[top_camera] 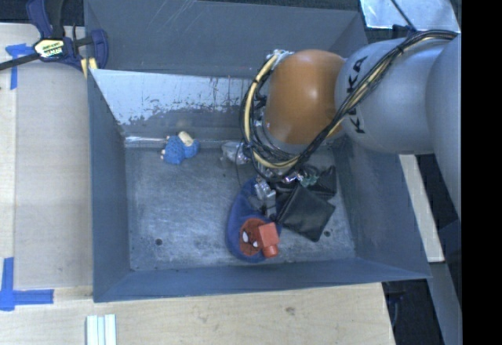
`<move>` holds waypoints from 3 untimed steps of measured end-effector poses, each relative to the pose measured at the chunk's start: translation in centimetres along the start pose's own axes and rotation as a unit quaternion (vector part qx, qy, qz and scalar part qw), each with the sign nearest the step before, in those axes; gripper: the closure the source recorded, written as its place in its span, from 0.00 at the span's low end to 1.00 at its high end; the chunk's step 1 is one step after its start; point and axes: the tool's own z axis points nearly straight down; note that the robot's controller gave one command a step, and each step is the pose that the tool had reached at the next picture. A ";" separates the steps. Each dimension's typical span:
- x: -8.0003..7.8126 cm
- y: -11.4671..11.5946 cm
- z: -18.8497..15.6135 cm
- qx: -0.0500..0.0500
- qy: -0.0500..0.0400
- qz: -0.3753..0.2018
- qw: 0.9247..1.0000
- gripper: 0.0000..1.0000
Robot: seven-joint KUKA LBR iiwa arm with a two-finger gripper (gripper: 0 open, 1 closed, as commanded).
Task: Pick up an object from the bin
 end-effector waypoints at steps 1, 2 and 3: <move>-0.1 0.0 -0.2 0.000 -0.001 0.000 1.000 1.00; 3.7 2.3 -17.2 0.002 -0.005 -0.011 1.000 1.00; 8.5 4.1 -12.1 -0.001 0.001 -0.068 0.998 1.00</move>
Offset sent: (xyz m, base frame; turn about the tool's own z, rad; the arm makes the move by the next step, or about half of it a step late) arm 0.0000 0.0000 0.0000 0.0000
